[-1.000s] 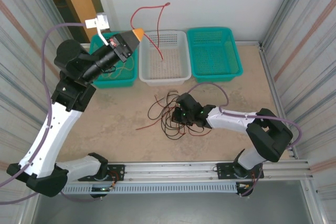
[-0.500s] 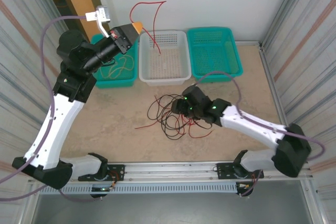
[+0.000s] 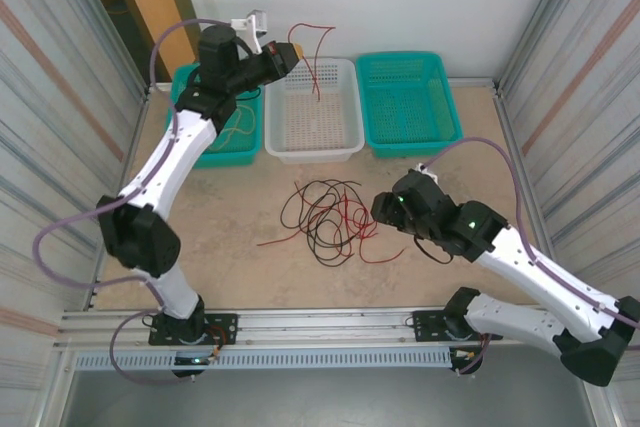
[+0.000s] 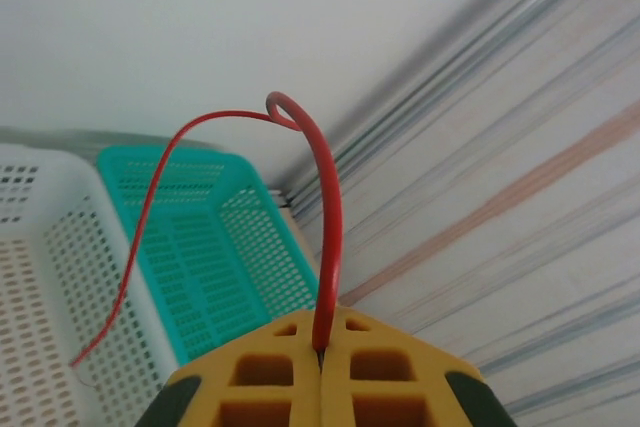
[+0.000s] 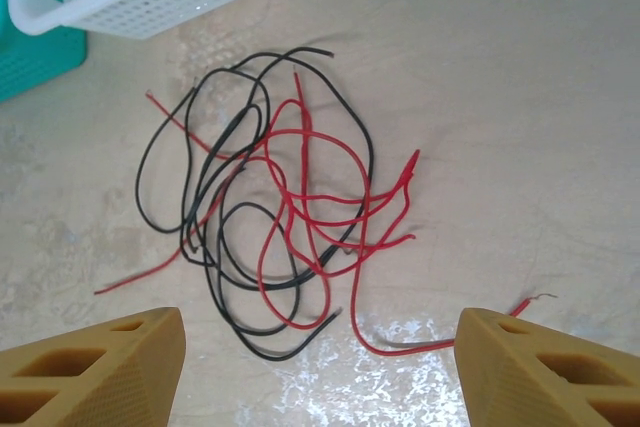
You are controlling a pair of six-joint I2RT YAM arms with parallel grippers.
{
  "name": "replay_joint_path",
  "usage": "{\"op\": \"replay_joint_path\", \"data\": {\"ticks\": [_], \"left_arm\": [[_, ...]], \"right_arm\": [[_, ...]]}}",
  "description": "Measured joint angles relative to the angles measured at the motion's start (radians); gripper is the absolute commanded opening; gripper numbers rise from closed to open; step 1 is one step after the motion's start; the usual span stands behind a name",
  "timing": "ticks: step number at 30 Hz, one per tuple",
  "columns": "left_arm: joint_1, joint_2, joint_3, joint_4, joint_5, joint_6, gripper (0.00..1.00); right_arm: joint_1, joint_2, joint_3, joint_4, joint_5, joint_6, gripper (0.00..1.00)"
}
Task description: Untangle the cables
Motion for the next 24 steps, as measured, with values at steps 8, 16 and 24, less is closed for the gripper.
{"op": "replay_joint_path", "data": {"ticks": [8,16,24], "left_arm": [[0.004,0.066,-0.069,-0.061,-0.044,0.075,0.86],[0.004,-0.185,-0.249,-0.124,-0.071,0.129,0.63],[-0.027,-0.671,-0.612,-0.153,-0.056,0.171,0.52]], "right_arm": [[-0.001,0.049,0.0,-0.029,0.001,-0.001,0.7],[-0.006,0.222,0.002,0.024,-0.06,-0.015,0.57],[-0.064,0.378,0.003,0.158,-0.164,-0.058,0.46]]}}
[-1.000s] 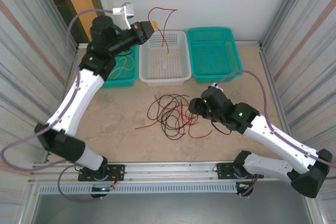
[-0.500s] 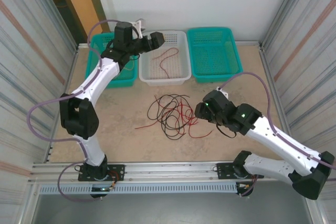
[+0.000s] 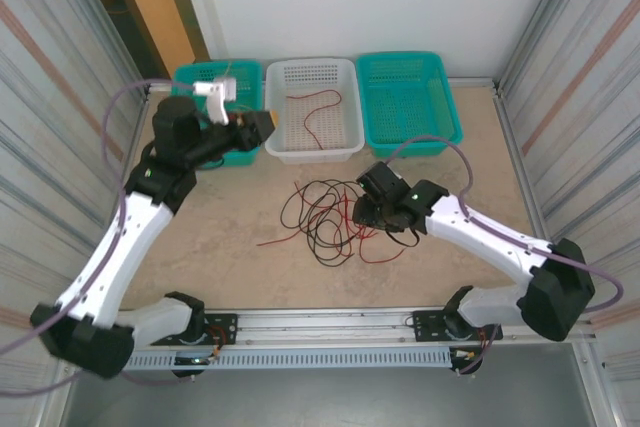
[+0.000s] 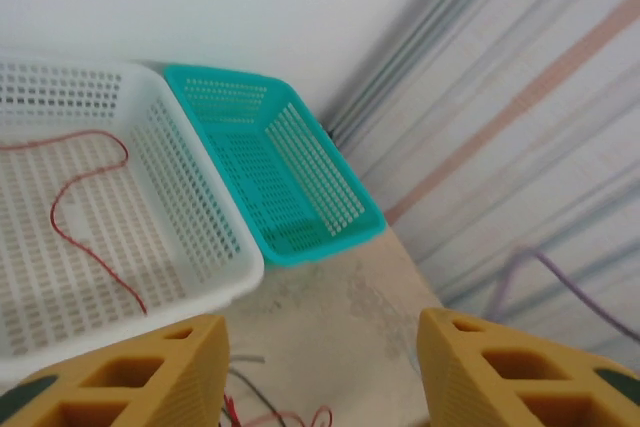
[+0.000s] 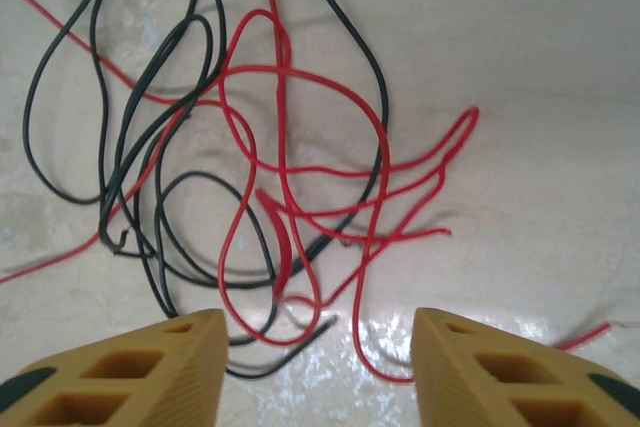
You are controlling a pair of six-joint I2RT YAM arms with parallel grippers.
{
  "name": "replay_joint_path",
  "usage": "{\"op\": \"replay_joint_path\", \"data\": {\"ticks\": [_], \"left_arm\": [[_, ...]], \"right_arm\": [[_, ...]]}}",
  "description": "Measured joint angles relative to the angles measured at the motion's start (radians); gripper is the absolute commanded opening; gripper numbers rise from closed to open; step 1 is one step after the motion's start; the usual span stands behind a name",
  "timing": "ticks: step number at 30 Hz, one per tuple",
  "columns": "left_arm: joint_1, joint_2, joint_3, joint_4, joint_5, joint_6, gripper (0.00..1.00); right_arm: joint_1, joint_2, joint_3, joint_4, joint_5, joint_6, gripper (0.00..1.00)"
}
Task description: Untangle the cables
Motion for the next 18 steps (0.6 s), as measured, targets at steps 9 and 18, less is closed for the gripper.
{"op": "replay_joint_path", "data": {"ticks": [9,18], "left_arm": [[-0.05,-0.124,-0.27,-0.159,0.012,0.019,0.48],[-0.149,-0.051,-0.259,-0.088,0.014,0.008,0.44]], "right_arm": [[-0.037,0.168,0.052,0.08,-0.076,-0.053,0.0],[0.055,0.073,0.177,-0.055,0.021,-0.087,0.0]]}}
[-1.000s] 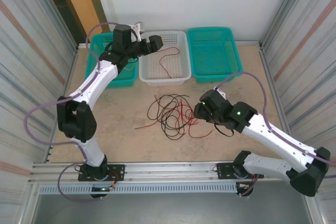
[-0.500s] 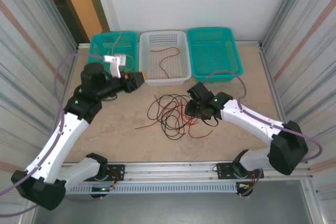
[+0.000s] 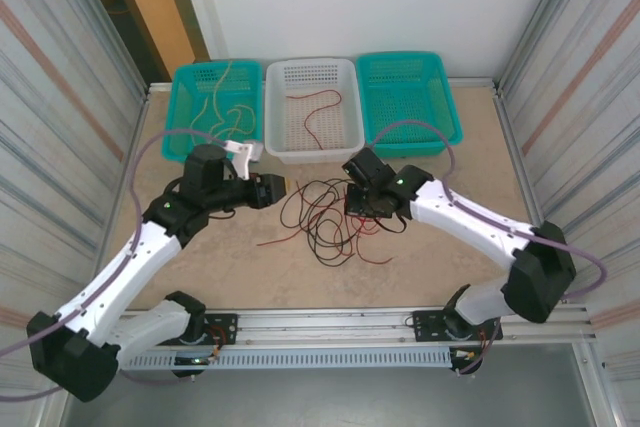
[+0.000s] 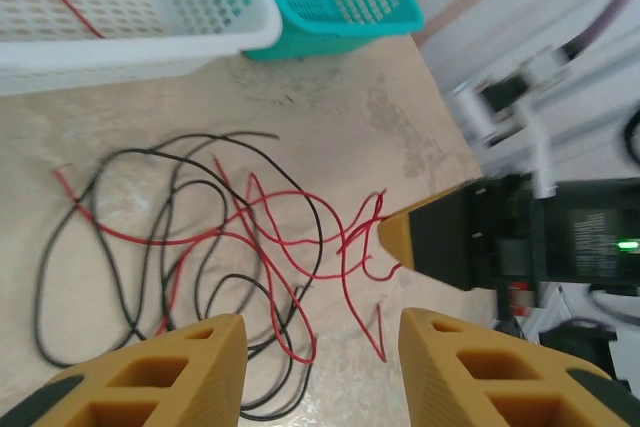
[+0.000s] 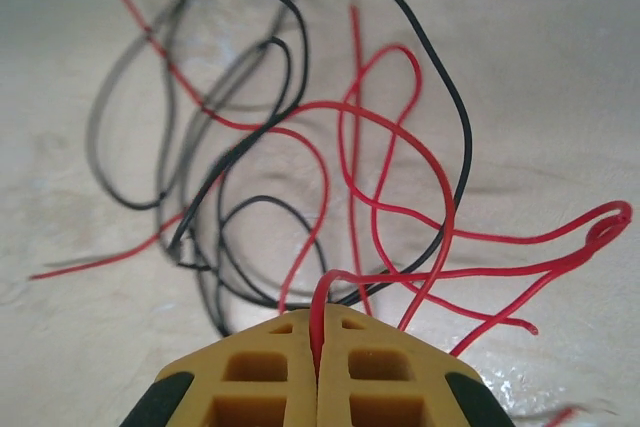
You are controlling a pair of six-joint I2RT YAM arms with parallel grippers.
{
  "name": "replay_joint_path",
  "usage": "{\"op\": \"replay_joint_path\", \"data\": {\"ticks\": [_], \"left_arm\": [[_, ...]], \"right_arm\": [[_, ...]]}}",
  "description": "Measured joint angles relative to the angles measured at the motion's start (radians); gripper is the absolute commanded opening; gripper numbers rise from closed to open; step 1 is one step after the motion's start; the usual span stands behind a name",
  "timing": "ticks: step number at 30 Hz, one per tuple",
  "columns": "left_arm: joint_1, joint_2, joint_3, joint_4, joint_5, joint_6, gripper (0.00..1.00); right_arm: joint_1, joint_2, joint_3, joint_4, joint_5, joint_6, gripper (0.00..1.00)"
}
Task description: Untangle the cables
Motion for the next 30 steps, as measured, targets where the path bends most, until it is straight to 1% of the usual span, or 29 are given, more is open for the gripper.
{"op": "replay_joint_path", "data": {"ticks": [1,4,6,9,13,18,22,26,28,30], "left_arm": [[-0.031,0.024,0.007,0.014,0.0,0.001,0.45],[-0.114,0.079,0.022,0.073,0.006,0.013,0.58],[-0.156,0.093,0.026,0.119,0.011,0.026,0.62],[-0.188,0.108,0.045,0.188,0.027,0.037,0.62],[-0.188,0.142,0.093,0.272,0.04,0.042,0.62],[-0.189,0.161,0.107,0.336,0.072,0.044,0.63],[-0.189,0.176,0.109,0.374,0.1,0.042,0.65],[-0.212,0.197,0.105,0.433,0.107,0.037,0.65],[-0.226,0.217,0.101,0.466,0.107,0.037,0.64],[-0.237,0.251,0.1,0.502,0.106,0.033,0.6]], "right_arm": [[0.015,-0.031,0.019,-0.016,0.012,-0.003,0.0],[0.043,-0.126,0.058,-0.038,0.018,-0.018,0.0],[0.045,-0.194,0.067,-0.036,0.016,-0.021,0.0],[0.037,-0.286,0.069,-0.019,0.002,-0.023,0.0],[-0.021,-0.346,0.076,0.037,-0.077,-0.024,0.0],[-0.083,-0.351,0.076,0.119,-0.183,-0.011,0.0],[-0.093,-0.351,0.076,0.166,-0.243,0.007,0.0],[-0.094,-0.351,0.076,0.204,-0.287,0.019,0.0],[-0.094,-0.351,0.072,0.233,-0.311,0.035,0.0],[-0.095,-0.351,0.07,0.253,-0.332,0.044,0.0]]}}
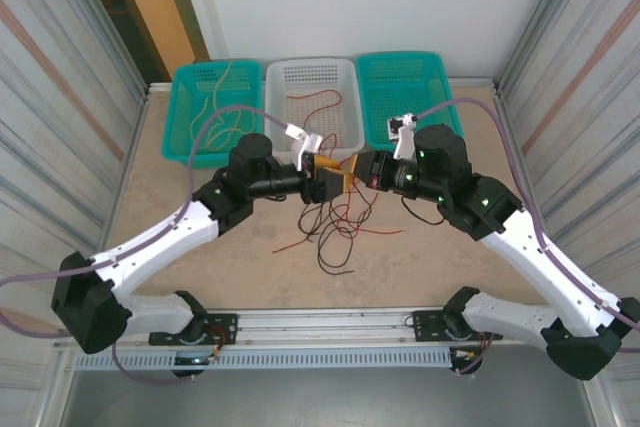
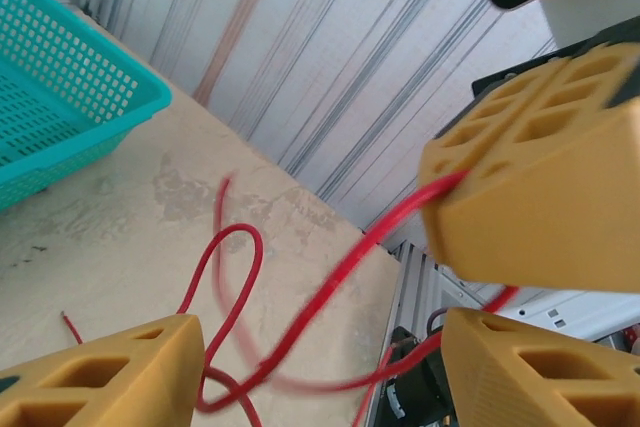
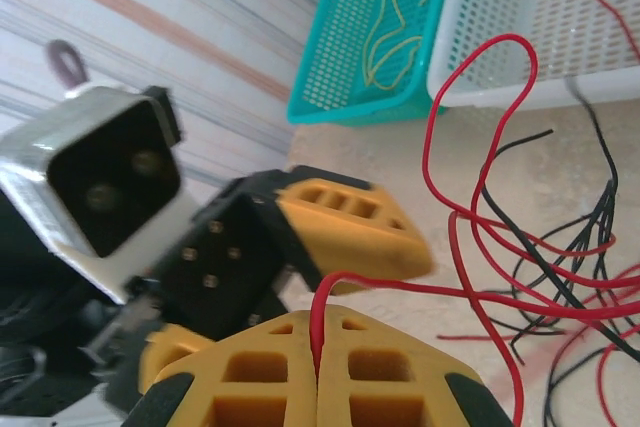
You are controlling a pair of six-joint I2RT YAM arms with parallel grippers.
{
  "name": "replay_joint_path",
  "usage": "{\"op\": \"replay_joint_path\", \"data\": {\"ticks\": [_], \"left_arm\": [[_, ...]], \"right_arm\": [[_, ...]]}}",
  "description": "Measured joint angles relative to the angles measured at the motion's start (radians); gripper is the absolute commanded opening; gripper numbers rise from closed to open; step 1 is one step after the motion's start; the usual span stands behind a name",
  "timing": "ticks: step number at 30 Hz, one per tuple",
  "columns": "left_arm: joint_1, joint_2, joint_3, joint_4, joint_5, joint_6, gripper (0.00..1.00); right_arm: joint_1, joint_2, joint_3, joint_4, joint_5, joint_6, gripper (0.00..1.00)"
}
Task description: Untangle the cables
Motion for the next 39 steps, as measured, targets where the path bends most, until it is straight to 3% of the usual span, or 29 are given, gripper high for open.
{"op": "replay_joint_path", "data": {"ticks": [3,8,12,15,23,25,33,39], "left_arm": [[-0.002,0.058,-0.001,0.033,-0.014,-0.008,0.5],[-0.003,0.109,-0.043,0.09,-0.03,-0.026,0.44],[-0.003,0.112,-0.129,0.147,-0.03,-0.052,0.44],[-0.005,0.112,-0.191,0.177,-0.031,-0.069,0.51],[-0.005,0.112,-0.286,0.081,-0.087,-0.074,0.49],[-0.004,0.113,-0.286,0.077,-0.093,-0.074,0.51],[-0.005,0.039,-0.285,0.078,-0.089,-0.114,0.82],[-0.018,-0.029,-0.198,0.113,-0.063,-0.112,0.85]], "right_arm": [[-0.002,-0.001,0.0,0.023,-0.028,0.012,0.0],[-0.003,-0.027,0.001,0.033,-0.043,0.018,0.0],[-0.01,-0.071,0.026,0.018,-0.04,0.018,0.0],[-0.034,-0.092,0.043,0.006,-0.039,0.018,0.0],[-0.134,-0.136,0.133,0.023,-0.052,0.013,0.01],[-0.164,-0.138,0.162,0.023,-0.06,0.008,0.02],[-0.222,-0.14,0.179,0.03,-0.118,0.004,0.0],[-0.222,-0.14,0.119,0.059,-0.148,0.027,0.0]]}}
